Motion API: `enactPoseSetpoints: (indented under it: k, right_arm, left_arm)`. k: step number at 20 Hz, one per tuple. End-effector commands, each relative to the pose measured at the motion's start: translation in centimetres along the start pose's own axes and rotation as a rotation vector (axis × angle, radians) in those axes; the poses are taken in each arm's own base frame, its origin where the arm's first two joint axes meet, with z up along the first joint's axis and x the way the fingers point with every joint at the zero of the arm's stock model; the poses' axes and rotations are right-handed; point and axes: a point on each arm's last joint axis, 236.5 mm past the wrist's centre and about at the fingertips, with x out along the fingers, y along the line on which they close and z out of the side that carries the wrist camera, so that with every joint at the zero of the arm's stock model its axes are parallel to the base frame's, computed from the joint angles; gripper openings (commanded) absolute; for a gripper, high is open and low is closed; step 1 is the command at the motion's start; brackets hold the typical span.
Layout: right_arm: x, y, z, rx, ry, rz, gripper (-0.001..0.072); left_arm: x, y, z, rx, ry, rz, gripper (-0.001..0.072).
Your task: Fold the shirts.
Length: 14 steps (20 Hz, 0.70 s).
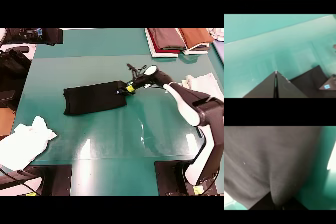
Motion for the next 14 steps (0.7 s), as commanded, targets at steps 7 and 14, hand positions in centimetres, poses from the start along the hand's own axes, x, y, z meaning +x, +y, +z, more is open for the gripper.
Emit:
enactPoseSetpoints:
  k: [7,14]
  right_arm:
    - [-14.9,2.6,9.0,-0.283,-0.290,-0.218,0.0019]
    - [-41.8,-10.9,4.9,0.018,-0.629,-0.585,0.0019]
  left_arm:
    - [-0.1,-7.4,-0.8,0.090,0.016,-0.145,0.0024]
    - [-0.5,-11.1,-0.3,0.114,-0.019,-0.211,0.0024]
